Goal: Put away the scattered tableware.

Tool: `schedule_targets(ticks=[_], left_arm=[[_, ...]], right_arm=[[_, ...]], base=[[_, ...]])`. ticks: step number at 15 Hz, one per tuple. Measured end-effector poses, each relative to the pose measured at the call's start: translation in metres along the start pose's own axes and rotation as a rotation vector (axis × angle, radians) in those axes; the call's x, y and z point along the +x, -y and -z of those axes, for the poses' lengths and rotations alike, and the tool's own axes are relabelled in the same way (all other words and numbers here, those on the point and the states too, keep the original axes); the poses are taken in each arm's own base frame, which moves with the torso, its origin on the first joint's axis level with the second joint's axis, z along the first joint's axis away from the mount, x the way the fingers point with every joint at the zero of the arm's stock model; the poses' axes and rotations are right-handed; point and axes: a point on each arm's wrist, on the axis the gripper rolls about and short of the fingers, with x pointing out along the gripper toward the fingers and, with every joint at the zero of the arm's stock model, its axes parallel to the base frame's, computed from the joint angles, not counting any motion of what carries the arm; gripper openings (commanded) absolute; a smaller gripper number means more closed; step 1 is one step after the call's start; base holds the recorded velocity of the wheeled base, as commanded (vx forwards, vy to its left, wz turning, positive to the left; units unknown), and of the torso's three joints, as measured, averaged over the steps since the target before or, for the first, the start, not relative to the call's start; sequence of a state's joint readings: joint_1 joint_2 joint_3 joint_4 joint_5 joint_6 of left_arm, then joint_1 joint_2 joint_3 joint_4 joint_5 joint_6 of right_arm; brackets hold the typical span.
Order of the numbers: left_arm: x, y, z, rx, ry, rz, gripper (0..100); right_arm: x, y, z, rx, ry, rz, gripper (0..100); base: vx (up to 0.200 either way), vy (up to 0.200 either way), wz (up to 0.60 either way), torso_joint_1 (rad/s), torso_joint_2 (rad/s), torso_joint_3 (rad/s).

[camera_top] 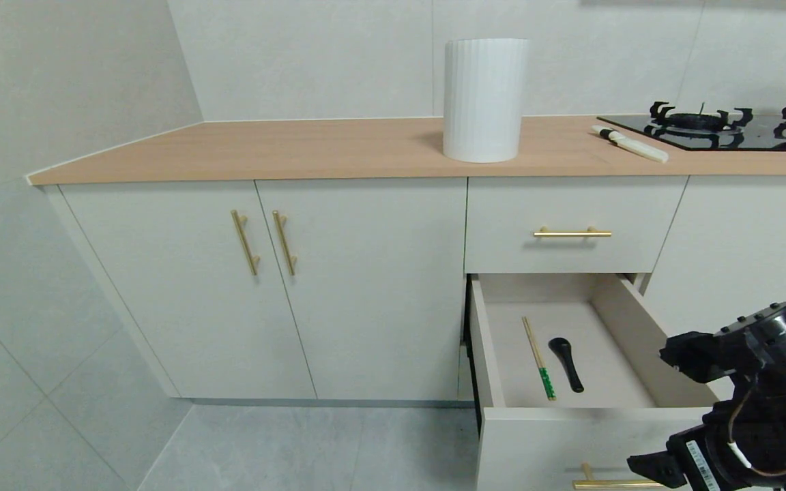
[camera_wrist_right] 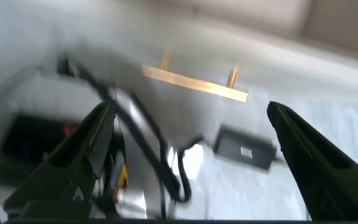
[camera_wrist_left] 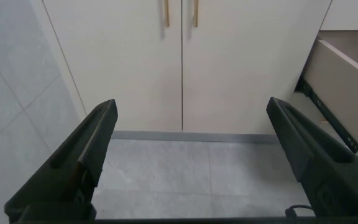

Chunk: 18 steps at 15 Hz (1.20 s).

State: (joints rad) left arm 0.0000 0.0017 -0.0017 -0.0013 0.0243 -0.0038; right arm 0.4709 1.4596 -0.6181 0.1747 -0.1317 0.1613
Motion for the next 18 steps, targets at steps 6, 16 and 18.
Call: schedule_targets(ticks=[6, 16, 18], left_arm=[[0.0, 0.0, 0.0, 0.0, 0.0, 0.0, 100], [0.0, 0.0, 0.0, 0.0, -0.001, 0.0, 100], [0.0, 0.0, 0.0, 0.0, 0.0, 0.0, 100]], right_arm=[[0.042, -0.004, -0.008, 0.033, -0.086, 0.026, 100], [0.072, 0.001, -0.02, 0.147, -0.03, 0.063, 100], [0.073, 0.001, -0.02, 0.16, -0.028, 0.064, 100]], base=[[0.0, 0.0, 0.0, 0.0, 0.0, 0.0], [0.0, 0.0, 0.0, 0.0, 0.0, 0.0], [0.0, 0.0, 0.0, 0.0, 0.0, 0.0]])
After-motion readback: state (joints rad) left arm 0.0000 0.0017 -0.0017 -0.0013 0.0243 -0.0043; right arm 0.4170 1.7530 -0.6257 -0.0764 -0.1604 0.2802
